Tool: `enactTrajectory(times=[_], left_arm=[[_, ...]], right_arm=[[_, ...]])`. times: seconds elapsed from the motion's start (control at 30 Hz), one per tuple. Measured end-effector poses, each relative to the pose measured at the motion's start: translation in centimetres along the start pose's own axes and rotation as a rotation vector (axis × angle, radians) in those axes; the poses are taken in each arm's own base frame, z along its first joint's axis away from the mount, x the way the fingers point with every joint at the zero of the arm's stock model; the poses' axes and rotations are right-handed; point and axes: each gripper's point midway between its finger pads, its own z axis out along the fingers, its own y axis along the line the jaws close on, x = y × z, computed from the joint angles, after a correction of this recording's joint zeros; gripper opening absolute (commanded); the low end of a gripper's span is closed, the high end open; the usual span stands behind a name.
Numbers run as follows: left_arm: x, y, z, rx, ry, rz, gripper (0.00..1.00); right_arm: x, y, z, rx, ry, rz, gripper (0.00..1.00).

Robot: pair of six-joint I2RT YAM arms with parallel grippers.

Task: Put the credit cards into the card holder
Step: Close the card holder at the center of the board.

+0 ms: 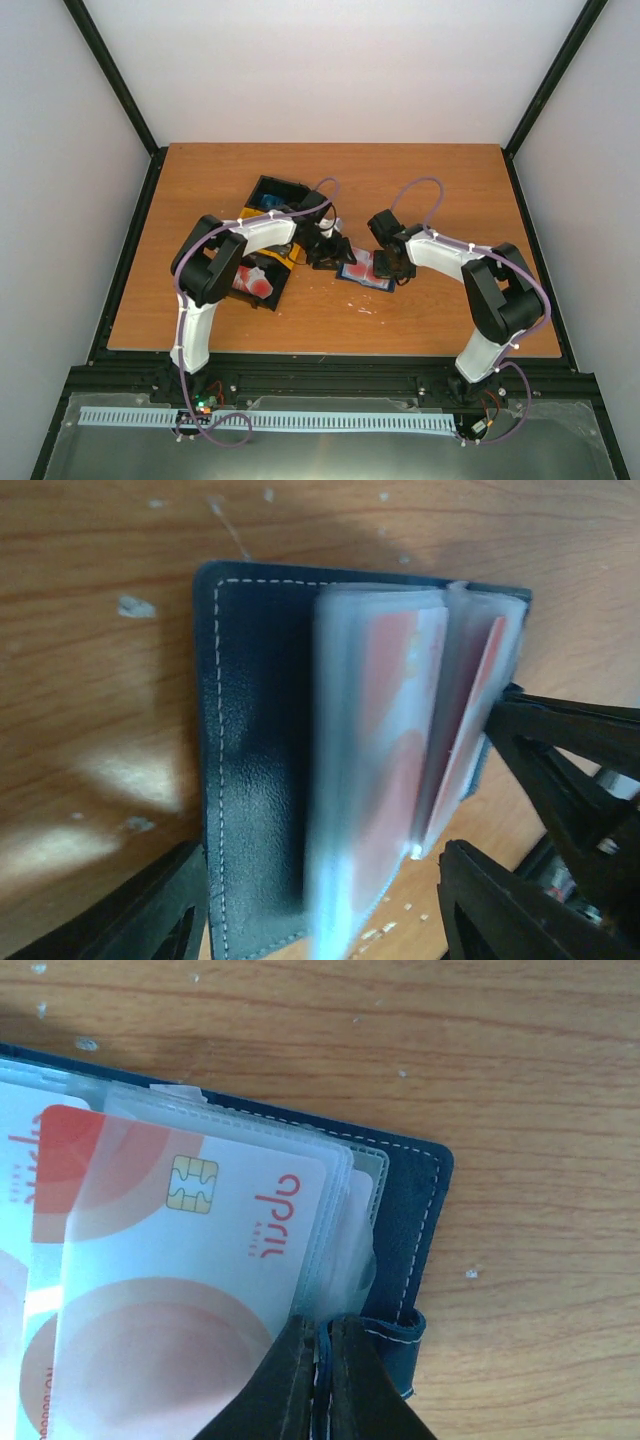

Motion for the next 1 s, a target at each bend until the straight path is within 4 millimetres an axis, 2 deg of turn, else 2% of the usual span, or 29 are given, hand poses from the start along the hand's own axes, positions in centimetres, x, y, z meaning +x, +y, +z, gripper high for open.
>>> enactTrajectory(times=[0.1, 0.3, 0.57, 0.73, 0.83, 1.0], left_arm=[[0.2, -0.8, 0.0, 0.059, 0.024, 0.003, 0.58], [0.8, -2.4, 0.0, 0.165, 0.062, 0.022, 0.58], [1.1, -2.1, 0.0, 0.158, 0.06, 0.02, 0.57], [1.3, -2.2, -0.2, 0.164, 0.052, 0.029, 0.58], [1.5, -3.1, -0.5, 0.215, 0.06, 0.05, 0.58], [1.6, -4.9, -1.0, 0.304, 0.079, 0.085, 0.58]], right_arm=[[0.0, 0.3, 0.0, -0.016, -0.003, 0.003, 0.03], [-0.1, 0.3, 0.0, -0.031, -0.008, 0.012, 0.03], [0.1, 0.1, -0.4, -0.028, -0.014, 0.016, 0.03], [-0.1, -0.1, -2.0, -0.038, -0.035, 0.019, 0.03], [-0.5, 0.1, -2.7, -0.049, -0.05, 0.021, 0.03], [-0.4, 0.1, -2.8, -0.051, -0.048, 0.028, 0.03]])
